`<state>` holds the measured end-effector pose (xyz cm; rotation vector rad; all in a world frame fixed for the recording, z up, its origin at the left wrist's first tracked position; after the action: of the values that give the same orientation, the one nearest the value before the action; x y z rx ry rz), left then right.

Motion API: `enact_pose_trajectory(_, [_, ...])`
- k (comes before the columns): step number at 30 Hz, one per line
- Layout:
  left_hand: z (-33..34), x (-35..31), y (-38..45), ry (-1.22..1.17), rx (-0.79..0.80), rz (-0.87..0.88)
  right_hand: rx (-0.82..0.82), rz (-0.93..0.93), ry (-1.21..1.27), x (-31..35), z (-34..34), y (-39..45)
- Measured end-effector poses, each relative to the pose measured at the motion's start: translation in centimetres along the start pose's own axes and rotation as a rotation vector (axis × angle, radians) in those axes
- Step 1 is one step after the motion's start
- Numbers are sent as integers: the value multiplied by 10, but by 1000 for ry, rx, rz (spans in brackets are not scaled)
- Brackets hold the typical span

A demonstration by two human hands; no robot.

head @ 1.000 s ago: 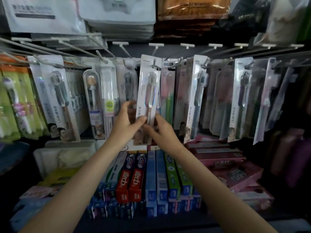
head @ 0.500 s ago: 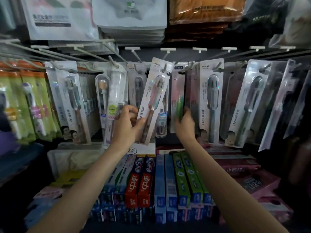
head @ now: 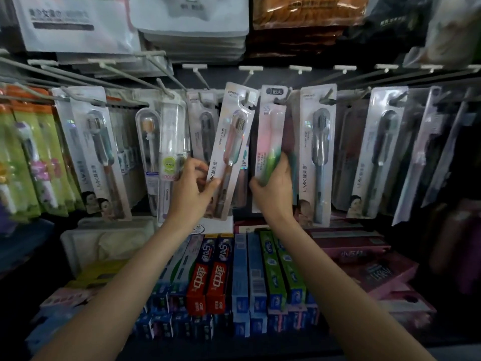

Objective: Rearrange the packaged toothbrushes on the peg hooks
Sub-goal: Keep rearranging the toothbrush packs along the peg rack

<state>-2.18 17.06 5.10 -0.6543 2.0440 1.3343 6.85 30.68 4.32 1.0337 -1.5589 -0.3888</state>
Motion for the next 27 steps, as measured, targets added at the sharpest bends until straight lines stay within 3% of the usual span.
enact_pose_trajectory(14, [6, -2, -9, -48, -23, -21, 563, 0, -94, 25, -78, -20])
enact_pose_trajectory(17, [11, -5, -14, -46, -114, -18, 474, -35, -116, 17, -106, -26])
enact_pose_trajectory(21, [18, -19, -25, -38, -283, 72, 151, -90, -270, 5, -149, -32])
enact_pose_trajectory(24, [30, -39, -30, -40, -277, 163, -13, -29, -376, -15, -173, -37])
enact_pose_trajectory(27, [43, -56, -29, -4, -239, 241, -58, 23, -465, -33, -187, -31])
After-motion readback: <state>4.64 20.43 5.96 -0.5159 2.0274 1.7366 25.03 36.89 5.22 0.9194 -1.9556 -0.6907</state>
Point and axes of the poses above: each hand's wrist, its own y-axis towards the middle knuckle, its own z-axis out of the palm, x = y × z, the point moved 4 cm from there along y, towards the middle knuckle, and after that the axes turned 9 degrees about -z, right-handed, at the moved point
